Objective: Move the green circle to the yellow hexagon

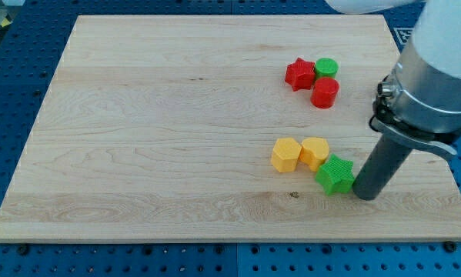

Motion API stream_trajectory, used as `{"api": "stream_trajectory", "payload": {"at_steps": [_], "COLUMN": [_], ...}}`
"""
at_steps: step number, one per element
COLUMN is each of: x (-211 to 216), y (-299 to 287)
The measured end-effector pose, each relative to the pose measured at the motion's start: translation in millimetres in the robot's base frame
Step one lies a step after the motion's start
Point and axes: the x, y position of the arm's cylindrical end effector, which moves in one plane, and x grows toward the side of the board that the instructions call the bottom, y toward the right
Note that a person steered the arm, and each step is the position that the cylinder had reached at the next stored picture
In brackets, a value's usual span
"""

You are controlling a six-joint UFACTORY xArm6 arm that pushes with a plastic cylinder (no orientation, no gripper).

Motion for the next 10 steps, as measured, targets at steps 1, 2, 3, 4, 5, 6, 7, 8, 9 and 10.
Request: {"api": "stream_trajectory", "payload": {"at_steps": [1,2,3,4,5,6,7,8,9,10], "x": [0,0,2,-3,-18,-40,-67,-91,-112,-181], "y": [-24,-43,-44,-20,-7,-7,-7,-23,-68,-98]}}
